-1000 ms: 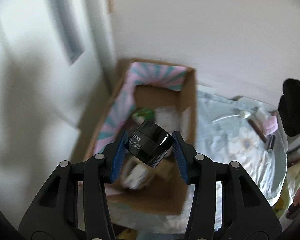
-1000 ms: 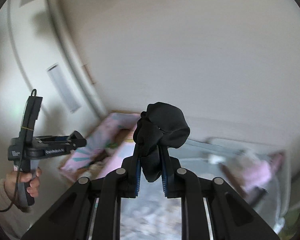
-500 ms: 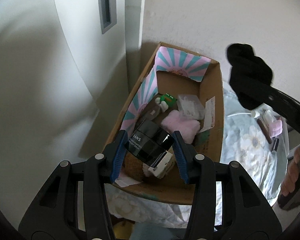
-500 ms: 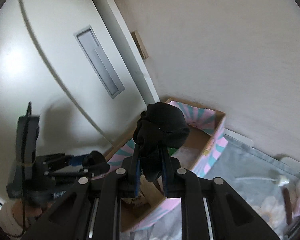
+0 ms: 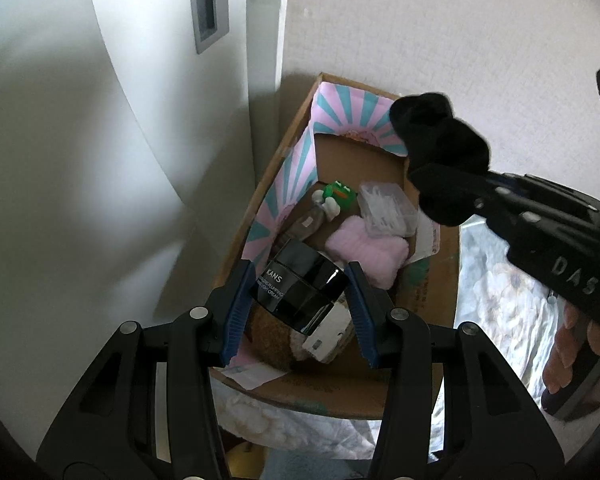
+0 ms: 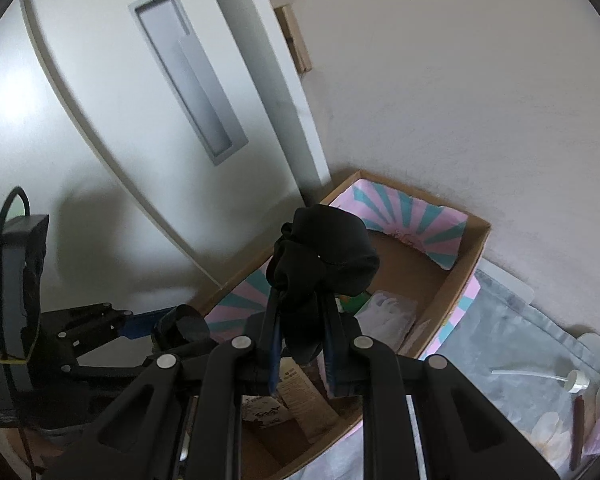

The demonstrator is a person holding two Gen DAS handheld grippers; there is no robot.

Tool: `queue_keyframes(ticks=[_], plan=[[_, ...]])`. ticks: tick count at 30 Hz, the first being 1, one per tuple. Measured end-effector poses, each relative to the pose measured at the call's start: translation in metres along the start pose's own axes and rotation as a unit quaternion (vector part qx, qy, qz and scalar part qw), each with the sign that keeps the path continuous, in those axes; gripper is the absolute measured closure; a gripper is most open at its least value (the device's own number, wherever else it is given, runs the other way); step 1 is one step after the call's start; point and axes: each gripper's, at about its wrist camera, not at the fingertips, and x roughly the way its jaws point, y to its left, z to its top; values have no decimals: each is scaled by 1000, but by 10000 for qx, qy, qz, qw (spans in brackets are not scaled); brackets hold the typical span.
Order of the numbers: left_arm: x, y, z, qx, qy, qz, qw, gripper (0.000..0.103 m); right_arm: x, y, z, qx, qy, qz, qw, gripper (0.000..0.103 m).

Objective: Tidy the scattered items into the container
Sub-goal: 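Carry jar and scrunchie into the cardboard box and open both tools, then grasp the pink fuzzy headband with the left tool while the right grasps the black tube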

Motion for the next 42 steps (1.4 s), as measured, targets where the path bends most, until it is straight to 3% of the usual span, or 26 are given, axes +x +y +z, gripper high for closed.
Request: queue_keyframes(ticks=[2,3,4,5,6,7,11,19,24,31,35,38,40,42], plan=[[3,-3,-1,70,68,-52,9999,51,9,1,-2,-38,240,13,9997,87],[4,-4,-2,98,79,-11,9999,35,13,1,-3,-36,365,36,9993,85],[3,-7,-3,137,44,96,9998,18,17,1,-5,-32,475,-4,9989,76],[2,-8,-4,163,-7,122,9998,14,20,1,-7,-24,537,-94,9985,69],[-2,-10,-5,196,-97,89,9997,13,22,1,-11,1,563,-164,9983,56],[-4,-10,-5,216,-116,66,9997,13,21,0,-13,33,546,-157,9984,50],[-8,-15,-3,276,-103,99,9995,12,11,-10,-18,330,438,33,9985,48],[-16,-27,-3,298,-188,93,9993,12,-38,-33,-41,769,15,-134,9969,47],[-13,-45,4,356,-94,-82,9993,12,-85,-74,-90,1474,-353,-550,9869,47],[-7,-115,14,934,-43,-365,9949,11,-153,-146,-167,2388,-207,-1548,9584,45],[-3,-178,13,1509,-41,-596,9867,11,-198,-183,-198,3052,-508,-1967,9304,45],[2,-226,12,1958,-44,-758,9777,11,-217,-199,-211,3263,-654,-2184,9173,45],[7,-264,9,2349,-82,-865,9681,10,-223,-206,-220,3276,-692,-2356,9123,45],[12,-309,5,2852,-144,-1011,9530,7,-224,-213,-230,3289,-739,-2620,9043,45]])
